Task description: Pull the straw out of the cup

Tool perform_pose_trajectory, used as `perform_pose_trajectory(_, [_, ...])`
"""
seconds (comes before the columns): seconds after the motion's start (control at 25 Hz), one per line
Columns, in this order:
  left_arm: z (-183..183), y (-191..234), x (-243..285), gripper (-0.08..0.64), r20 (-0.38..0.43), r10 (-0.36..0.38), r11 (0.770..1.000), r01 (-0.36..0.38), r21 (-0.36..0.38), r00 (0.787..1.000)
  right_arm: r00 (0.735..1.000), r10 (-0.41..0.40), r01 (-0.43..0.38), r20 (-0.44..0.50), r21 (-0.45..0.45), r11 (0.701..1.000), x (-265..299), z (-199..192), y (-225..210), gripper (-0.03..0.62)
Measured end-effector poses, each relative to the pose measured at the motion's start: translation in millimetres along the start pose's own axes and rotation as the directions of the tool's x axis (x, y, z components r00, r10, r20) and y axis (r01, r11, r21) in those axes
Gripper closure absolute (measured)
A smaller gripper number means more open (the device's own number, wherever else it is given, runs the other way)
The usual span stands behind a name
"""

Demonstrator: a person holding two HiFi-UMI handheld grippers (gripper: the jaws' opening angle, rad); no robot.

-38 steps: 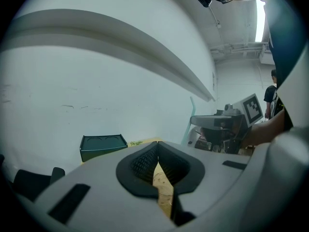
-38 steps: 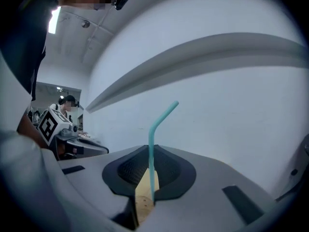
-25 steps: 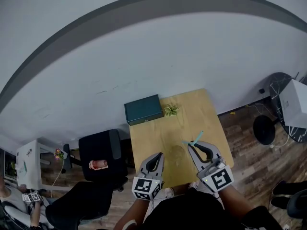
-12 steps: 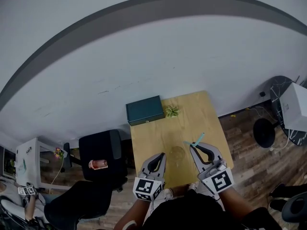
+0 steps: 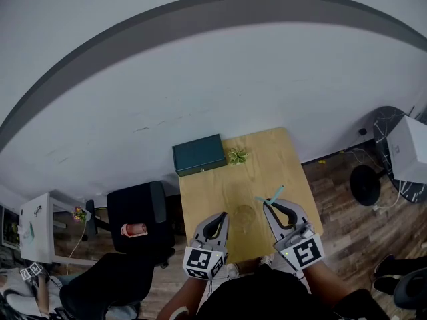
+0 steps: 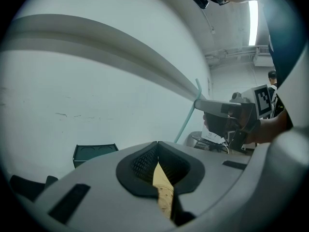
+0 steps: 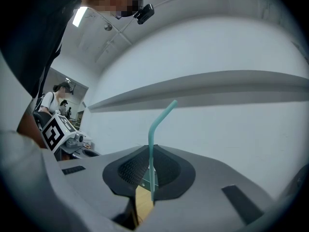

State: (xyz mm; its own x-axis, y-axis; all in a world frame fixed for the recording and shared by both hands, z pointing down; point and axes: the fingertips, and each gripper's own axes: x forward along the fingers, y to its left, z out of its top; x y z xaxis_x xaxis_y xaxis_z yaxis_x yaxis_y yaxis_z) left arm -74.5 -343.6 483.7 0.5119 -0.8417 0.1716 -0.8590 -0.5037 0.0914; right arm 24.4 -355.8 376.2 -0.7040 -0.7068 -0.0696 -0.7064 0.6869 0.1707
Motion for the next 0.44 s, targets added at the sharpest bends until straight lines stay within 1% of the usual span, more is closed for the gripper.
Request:
perform_pose_trajectory(0.12, [-4.2,-0.2,1.8,0.541,0.000,-0.008,1.000,0.008,0.018,1.000,1.000,-0.002,0.002,0.007,0.005,1.000,0.2,0.5,-2.2,0.546])
perform_pose_trajectory(0.2, [-5.1,0.7,1.9,0.541,0.000,-0.006,1.000,0.006,0.016,1.000,1.000,-0.003,0.003,0.000,0.004,1.000,0.2,-0.8,-2.9,0.546])
perform_pose_trajectory(0.32, [-3.6,2.5,2.2,0.541,-0.005,0.010,1.000,-0.011,-0.011,1.000,1.000,-0.001,0.002,-0.014,0.015,1.000,0.6,-2.9,-4.3,0.546])
perform_pose_trajectory(0.44, [-0.5,3.8,3.6,0.541,-0.009,0.022,0.999,-0.022,-0.033,1.000,0.999,0.000,0.003,-0.042,0.056,0.998,2.4,-6.1,-7.3,0.546])
